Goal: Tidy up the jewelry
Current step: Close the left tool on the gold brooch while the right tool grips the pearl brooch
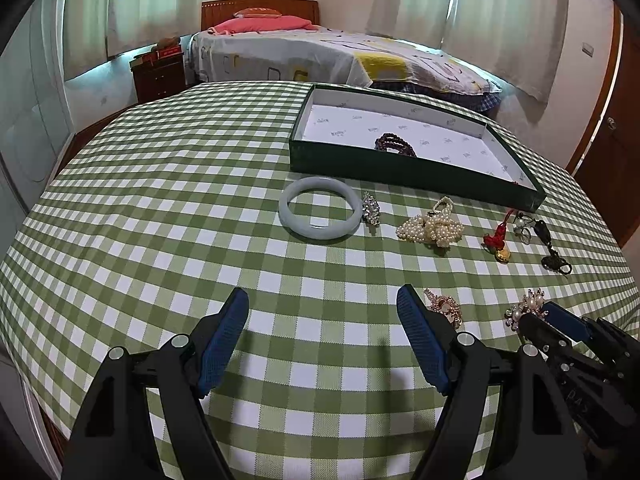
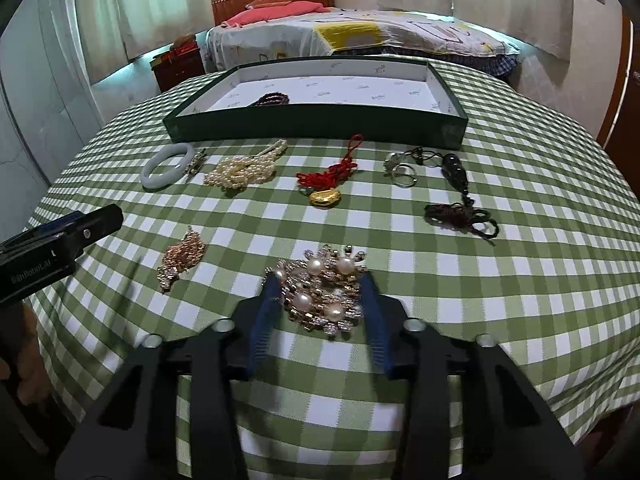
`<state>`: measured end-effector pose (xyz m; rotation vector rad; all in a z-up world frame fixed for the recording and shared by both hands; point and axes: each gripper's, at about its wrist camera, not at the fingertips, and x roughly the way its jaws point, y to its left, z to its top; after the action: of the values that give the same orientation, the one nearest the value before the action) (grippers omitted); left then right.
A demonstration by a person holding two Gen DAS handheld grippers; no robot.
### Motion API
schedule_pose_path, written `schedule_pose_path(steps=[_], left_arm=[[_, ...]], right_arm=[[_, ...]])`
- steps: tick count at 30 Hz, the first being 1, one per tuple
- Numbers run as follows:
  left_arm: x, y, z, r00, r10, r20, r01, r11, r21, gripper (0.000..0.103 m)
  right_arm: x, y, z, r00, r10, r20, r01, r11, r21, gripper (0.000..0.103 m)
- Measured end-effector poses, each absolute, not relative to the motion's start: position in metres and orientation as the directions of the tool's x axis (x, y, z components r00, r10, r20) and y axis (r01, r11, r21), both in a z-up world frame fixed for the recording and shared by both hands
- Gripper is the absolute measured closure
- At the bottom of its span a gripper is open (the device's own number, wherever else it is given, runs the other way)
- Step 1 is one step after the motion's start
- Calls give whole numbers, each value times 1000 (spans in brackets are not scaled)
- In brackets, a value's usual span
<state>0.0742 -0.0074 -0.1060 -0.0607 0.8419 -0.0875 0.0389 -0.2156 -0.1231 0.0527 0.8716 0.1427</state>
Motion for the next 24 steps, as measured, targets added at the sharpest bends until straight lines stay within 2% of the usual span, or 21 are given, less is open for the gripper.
schedule_pose_path(steps=[6,24], left_arm=[[75,-10,-107,660,-103,-744,58,995,-87,29],[73,-22,-109,654,-133,-745,100,991,-90,29]], right_arm=[[38,-219,-121,643,160,-749,-103,987,122,69],[36,-231,-115,661,155,-734,-79,987,137,70]])
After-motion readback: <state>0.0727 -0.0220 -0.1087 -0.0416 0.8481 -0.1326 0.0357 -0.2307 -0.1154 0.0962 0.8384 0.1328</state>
